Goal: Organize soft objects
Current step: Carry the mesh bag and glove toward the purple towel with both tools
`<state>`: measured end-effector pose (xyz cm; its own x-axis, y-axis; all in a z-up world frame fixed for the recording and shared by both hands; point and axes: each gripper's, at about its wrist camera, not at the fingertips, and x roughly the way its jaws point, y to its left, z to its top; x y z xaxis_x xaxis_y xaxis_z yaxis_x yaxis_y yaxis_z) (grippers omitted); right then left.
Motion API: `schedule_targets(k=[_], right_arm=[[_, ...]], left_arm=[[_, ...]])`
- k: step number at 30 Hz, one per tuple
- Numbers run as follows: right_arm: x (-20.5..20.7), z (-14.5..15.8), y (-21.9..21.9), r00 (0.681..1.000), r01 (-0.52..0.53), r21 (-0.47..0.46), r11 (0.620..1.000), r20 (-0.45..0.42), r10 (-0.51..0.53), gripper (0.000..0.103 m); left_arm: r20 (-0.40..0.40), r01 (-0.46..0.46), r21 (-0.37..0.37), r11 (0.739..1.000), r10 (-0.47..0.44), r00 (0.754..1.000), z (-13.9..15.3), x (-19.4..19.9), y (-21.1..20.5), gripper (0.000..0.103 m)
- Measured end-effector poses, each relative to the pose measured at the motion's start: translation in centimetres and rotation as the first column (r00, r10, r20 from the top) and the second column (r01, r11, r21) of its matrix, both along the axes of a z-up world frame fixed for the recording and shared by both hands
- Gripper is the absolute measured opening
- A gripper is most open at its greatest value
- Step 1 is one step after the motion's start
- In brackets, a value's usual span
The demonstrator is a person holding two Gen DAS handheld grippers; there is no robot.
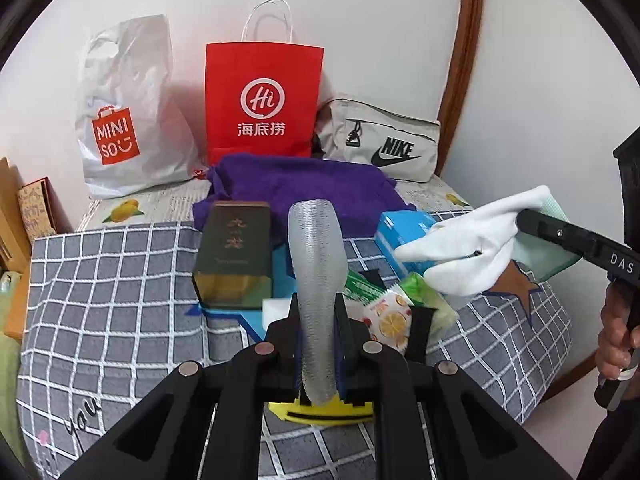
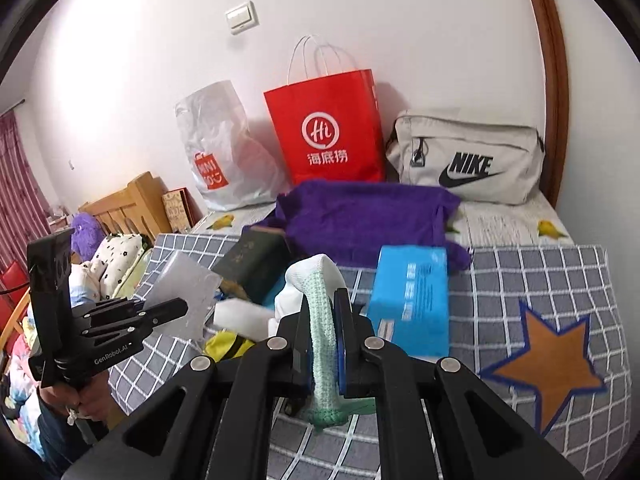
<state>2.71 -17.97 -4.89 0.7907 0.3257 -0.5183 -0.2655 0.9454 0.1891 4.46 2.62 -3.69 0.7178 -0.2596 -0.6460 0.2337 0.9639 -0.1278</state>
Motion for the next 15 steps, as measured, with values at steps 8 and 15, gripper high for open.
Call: schedule_targets(k=[8, 15], right_arm=[[4.1, 1.6, -0.2, 1.0, -0.011, -0.017, 1.0, 0.006, 0.011, 0.008], [9.1, 3.4, 0.1, 0.999, -0.015, -0.053, 0.999, 0.034, 0.017, 0.008]], left_arm=[[-0.009, -0.046, 0.008, 0.999, 0.046, 0.999, 1.7, 3.6, 0.7, 0.012], [-0.02, -0.084, 0.02, 0.996, 0.084, 0.996, 2.5, 8.1, 1.5, 0.012]])
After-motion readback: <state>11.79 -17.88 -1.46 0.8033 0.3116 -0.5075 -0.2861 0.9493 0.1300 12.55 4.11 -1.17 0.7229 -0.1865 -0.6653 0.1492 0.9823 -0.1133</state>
